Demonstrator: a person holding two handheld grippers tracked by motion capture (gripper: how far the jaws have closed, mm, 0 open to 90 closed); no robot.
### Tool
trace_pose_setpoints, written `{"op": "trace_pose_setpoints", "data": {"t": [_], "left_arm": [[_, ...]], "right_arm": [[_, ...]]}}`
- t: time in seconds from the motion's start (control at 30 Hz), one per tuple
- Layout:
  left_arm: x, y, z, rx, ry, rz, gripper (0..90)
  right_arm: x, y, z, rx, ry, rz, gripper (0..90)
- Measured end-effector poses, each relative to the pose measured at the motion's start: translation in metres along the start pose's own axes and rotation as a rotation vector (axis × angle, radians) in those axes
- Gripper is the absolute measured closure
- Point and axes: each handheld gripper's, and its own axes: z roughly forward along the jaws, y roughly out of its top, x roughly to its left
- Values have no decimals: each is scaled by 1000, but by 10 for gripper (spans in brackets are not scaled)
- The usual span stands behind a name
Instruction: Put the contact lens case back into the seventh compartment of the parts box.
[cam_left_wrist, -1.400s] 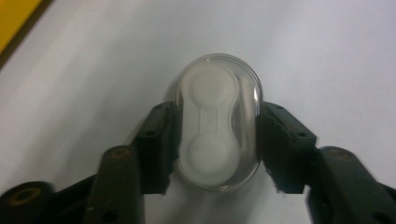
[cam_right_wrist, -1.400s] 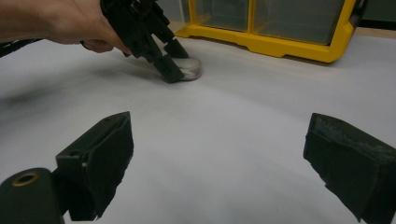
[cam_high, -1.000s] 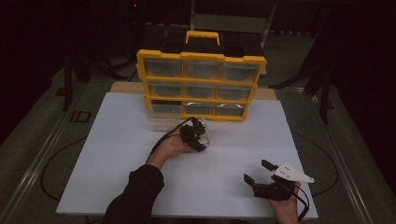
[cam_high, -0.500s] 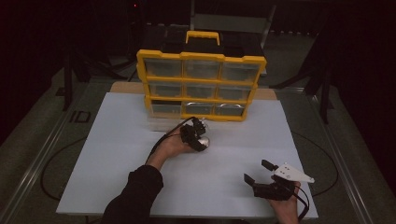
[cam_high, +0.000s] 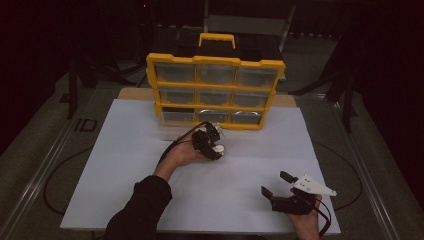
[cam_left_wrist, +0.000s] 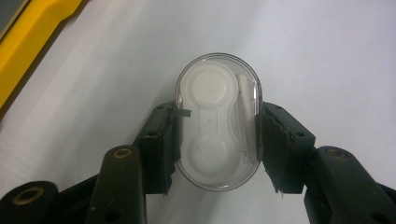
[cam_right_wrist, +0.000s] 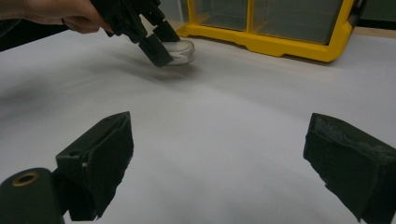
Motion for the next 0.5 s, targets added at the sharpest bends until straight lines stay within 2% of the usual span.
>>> {"op": "trace_pose_setpoints", "data": {"t": [0.5], "left_arm": [[-6, 12, -18, -18, -2, 42, 500]], "right_arm": [[0, 0, 0, 0, 2, -1, 83]]}}
